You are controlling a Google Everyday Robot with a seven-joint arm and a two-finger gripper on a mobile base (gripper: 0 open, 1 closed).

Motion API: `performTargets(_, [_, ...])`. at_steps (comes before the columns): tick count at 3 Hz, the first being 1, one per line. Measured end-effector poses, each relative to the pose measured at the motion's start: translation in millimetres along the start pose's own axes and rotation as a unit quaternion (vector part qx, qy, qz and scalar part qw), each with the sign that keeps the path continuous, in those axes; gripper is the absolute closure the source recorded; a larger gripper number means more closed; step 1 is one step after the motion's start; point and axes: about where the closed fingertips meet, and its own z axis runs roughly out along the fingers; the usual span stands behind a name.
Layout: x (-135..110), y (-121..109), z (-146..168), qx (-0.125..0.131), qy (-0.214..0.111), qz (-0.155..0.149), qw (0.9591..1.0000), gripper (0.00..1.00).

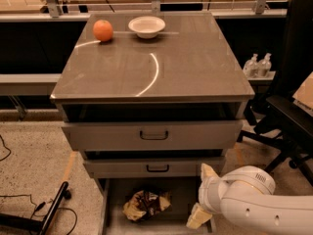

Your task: Pick brown chip bag from bottom drawer and place on counter

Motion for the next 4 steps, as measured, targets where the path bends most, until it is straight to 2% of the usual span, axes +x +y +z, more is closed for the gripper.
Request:
performTargets(1, [-1, 1, 0, 0.0, 0.0, -0.001, 1.0, 0.0])
performTargets(2, [-5, -4, 18, -0.007, -0.011, -0.002, 0.9999, 0.0])
performTargets(3, [-11, -6, 62, -0.028, -0.023, -0.01, 0.9993, 0.0])
performTargets(4, [-17, 5, 115, -0.059, -0.025, -0.033, 0.9974, 0.0])
